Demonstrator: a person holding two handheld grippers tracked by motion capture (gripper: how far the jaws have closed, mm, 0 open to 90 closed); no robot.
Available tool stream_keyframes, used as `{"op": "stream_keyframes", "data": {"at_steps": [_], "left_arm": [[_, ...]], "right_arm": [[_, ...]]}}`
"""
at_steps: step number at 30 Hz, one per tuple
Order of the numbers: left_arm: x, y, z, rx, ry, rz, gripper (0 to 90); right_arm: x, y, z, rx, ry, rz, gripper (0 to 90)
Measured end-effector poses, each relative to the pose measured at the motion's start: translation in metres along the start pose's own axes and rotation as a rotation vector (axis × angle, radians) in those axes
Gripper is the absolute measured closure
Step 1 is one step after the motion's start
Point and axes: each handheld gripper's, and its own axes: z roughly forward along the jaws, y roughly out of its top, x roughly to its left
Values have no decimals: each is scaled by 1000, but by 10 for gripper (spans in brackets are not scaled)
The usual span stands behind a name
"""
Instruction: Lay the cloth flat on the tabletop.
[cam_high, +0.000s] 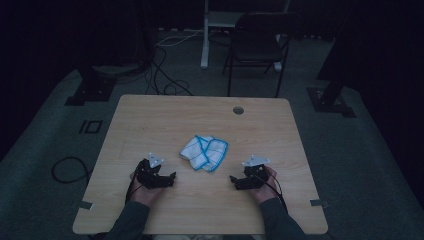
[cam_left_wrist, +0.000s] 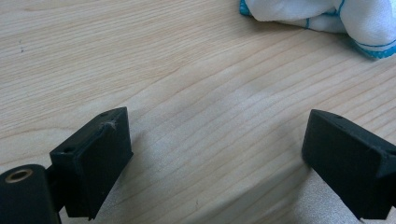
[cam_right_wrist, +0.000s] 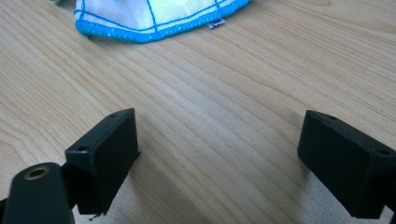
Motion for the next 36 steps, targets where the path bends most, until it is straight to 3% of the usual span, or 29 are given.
{"op": "stream_keyframes", "data": {"at_steps": [14,21,27,36], "left_arm": [[-4,-1,-2,-24,14,-15,215],[-8,-1,-7,-26,-18,15,424],[-9,-1,-11,-27,-36,10,477],[-16,8,-23,-57,-91,35,524]], "right_arm": [[0,-1,-1,-6,7,-5,151],[0,-1,-1,-5,8,-4,151],[0,-1,-1,-5,8,-4,152],[1,-1,-1,-4,7,-3,153]]}}
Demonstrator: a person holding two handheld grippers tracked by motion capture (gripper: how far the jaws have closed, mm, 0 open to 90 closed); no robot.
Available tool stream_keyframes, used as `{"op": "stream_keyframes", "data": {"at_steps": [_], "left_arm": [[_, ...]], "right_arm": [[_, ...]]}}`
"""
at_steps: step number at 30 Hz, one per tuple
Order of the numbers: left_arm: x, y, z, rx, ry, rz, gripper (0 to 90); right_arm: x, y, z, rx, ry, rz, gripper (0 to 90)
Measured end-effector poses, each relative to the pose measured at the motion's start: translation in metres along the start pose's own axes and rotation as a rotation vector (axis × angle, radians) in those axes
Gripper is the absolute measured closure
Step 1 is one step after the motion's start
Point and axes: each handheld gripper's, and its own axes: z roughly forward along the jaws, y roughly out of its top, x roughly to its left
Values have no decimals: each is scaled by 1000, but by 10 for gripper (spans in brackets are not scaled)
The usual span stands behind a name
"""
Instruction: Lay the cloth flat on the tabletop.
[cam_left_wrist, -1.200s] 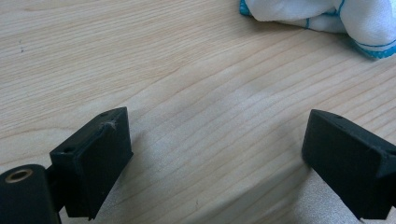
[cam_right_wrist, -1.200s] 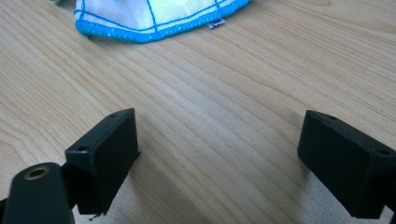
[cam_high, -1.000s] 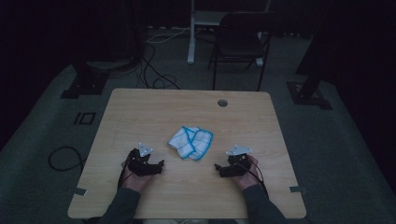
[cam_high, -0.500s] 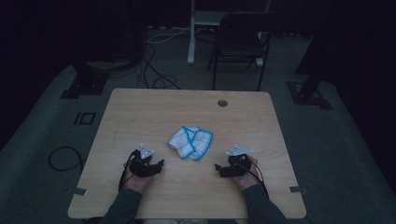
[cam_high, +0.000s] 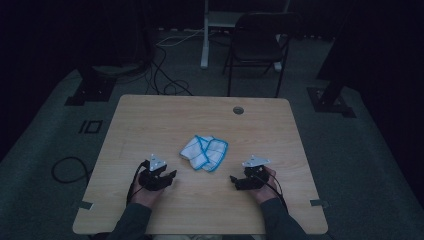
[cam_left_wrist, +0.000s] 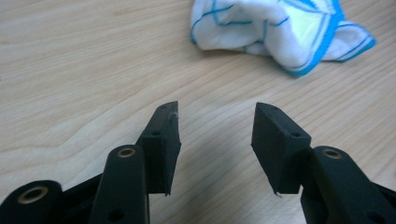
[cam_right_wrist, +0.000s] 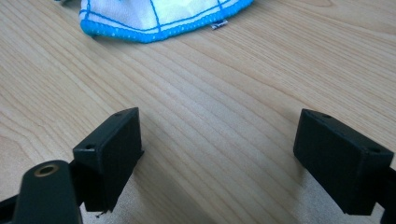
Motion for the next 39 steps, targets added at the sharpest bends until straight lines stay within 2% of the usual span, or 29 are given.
{"op": "stream_keyframes", "data": {"at_steps": [4,9,14,18,29,39], "left_arm": [[-4,4,0,6,-28,9,530],[-10,10,-1,-6,-43,24,537],[-19,19,-1,-27,-77,75,550],[-26,26,1,-36,-90,100,559],[-34,38,9,-34,-114,133,564],[-40,49,20,-23,-119,168,558]], "right_arm": [[0,0,0,0,0,0,153],[0,0,0,-1,1,-2,153],[0,0,0,-3,1,-2,153],[0,0,0,-3,1,-2,153],[0,0,0,-3,1,-3,152],[0,0,0,-4,3,-5,152]]}}
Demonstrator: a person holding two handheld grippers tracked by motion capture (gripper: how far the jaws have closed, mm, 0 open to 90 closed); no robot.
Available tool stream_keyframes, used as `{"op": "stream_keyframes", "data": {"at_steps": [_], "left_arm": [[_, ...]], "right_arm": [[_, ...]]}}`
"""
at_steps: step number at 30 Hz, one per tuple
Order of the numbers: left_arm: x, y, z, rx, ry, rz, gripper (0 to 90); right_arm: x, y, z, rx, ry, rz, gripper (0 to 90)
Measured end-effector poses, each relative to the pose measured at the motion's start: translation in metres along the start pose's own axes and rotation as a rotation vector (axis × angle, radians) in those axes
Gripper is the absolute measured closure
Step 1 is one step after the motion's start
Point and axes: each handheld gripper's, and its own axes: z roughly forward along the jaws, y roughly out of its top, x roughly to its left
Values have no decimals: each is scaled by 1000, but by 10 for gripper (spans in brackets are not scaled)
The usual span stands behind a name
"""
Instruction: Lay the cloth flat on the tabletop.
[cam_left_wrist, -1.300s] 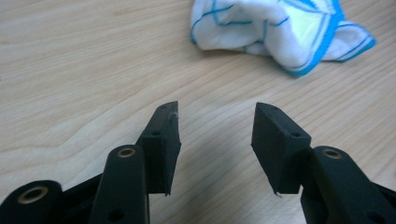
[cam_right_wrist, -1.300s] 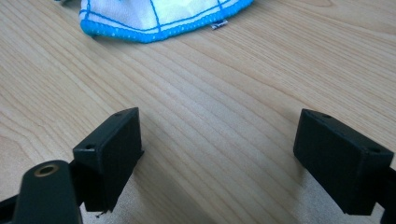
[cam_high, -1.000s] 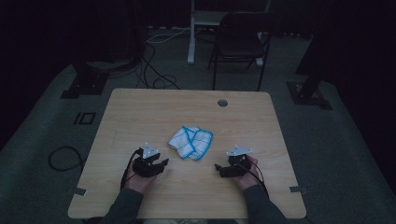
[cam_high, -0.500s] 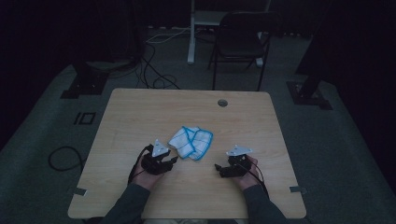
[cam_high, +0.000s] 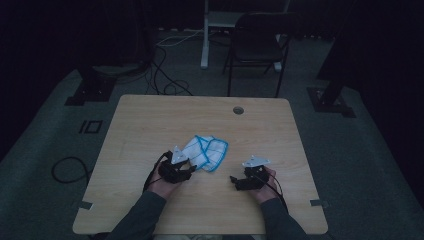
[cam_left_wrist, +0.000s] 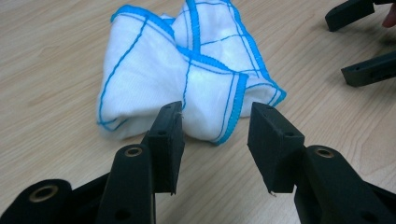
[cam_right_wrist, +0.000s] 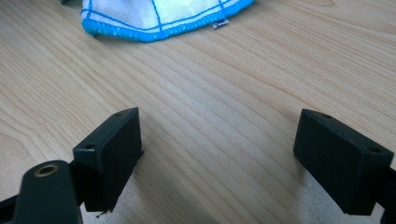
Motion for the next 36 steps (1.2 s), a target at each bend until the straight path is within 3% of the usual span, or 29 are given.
{"op": "stream_keyframes", "data": {"at_steps": [4,18,36], "left_arm": [[-2,4,5,-2,-3,1,557],[-14,18,27,27,-22,59,577],[-16,29,51,43,-3,59,574]], "right_arm": [[0,0,0,1,2,1,152],[1,-1,-1,4,2,0,152],[1,-1,-1,3,3,2,153]]}}
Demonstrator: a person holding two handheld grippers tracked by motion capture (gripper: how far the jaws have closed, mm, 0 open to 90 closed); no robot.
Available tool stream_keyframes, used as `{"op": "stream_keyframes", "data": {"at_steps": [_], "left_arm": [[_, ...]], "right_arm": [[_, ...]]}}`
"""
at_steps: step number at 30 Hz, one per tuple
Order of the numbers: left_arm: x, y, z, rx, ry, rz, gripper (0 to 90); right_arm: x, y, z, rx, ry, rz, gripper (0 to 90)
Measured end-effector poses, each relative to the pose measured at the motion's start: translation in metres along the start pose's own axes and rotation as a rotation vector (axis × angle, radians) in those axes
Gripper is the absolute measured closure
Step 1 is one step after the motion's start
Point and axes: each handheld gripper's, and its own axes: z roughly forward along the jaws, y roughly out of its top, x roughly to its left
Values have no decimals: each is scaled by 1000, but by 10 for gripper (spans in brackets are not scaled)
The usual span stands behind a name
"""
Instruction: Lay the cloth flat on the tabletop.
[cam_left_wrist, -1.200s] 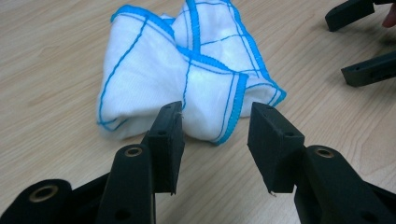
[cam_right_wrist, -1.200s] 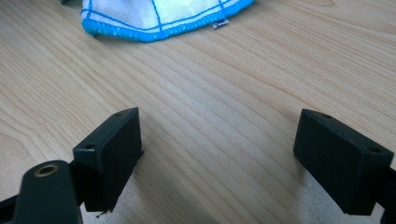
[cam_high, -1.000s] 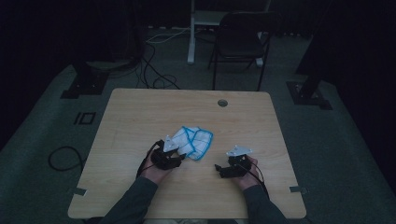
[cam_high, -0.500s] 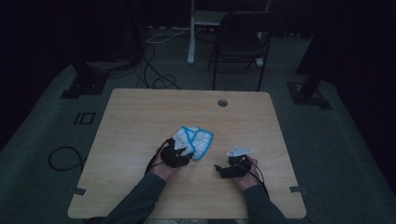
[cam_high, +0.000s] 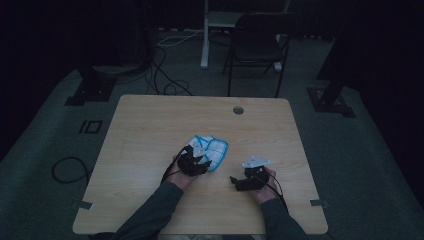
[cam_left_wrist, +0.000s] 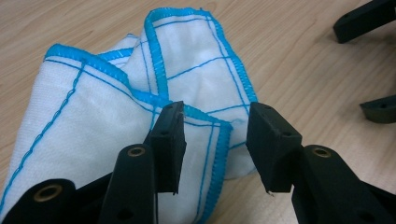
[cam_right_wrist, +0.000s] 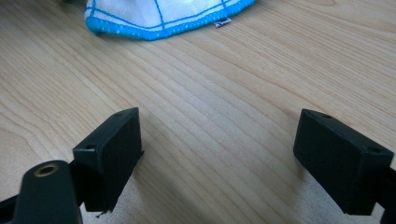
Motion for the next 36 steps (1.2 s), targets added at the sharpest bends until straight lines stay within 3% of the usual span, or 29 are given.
{"op": "stream_keyframes", "data": {"at_steps": [9,19,24,32,36], "left_arm": [[5,-2,7,27,10,-5,580],[12,-1,6,19,-8,-38,779],[13,-1,4,18,-2,-31,846],[19,-1,-6,-24,1,-56,871],[26,-4,-15,-56,13,-89,872]], "right_arm": [[0,0,0,0,-1,-1,152],[0,0,0,-1,0,-1,153],[0,0,0,-1,0,-2,152],[0,0,0,-1,1,-3,152],[0,0,0,-1,1,-3,152]]}}
